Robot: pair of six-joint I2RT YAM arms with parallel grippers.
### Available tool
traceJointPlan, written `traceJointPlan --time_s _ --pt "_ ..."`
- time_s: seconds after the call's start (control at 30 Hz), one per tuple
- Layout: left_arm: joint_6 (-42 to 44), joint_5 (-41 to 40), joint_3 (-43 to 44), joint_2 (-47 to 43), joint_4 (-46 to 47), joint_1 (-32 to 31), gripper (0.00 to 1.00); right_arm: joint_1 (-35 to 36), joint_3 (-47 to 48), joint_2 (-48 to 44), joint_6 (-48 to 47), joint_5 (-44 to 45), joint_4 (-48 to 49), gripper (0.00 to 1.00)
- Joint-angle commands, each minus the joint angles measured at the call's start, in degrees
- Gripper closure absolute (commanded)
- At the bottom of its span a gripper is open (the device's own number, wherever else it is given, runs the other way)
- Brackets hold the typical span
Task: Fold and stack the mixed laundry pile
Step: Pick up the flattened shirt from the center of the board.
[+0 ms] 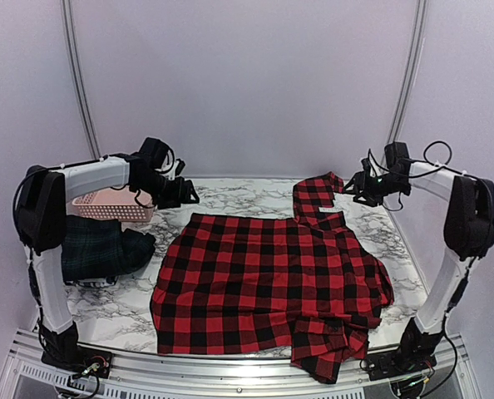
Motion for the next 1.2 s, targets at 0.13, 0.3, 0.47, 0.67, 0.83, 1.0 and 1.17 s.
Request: traceJointPlan --time_s 0.13,0.3,0.47,0.67,0.83,1.0,1.17 --pt "-0.08 -5.99 16.89 13.93 -4.25 2.88 0.27 -0.29 16.25 17.23 -0.43 6.81 -5.48 0.44" --pt "0.57 -7.35 21.89 19.7 -5.99 2.93 0.29 -0.29 22.26 23.95 0.02 9.52 -8.44 0.46" --pt "2.11 -7.28 24.13 23.07 -7.1 2.98 0.29 -0.29 25.22 28.75 1.02 7.41 -8.26 0.49" --pt "4.08 -6.82 25.72 25.79 -8.57 2.89 0.33 -0.2 27.63 32.97 2.76 4.28 -7.75 0.56" --pt "4.63 -5.87 26.38 27.87 -8.92 2.81 0.35 -0.2 28.6 34.8 3.45 2.66 -7.24 0.6" --pt "4.67 -4.03 27.87 29.5 -9.1 2.63 0.43 -0.2 29.93 36.56 4.17 0.59 -6.82 0.66" --pt "4.73 -2.52 28.08 30.4 -9.13 2.15 0.5 -0.21 31.88 38.34 5.76 -3.16 -5.49 0.76"
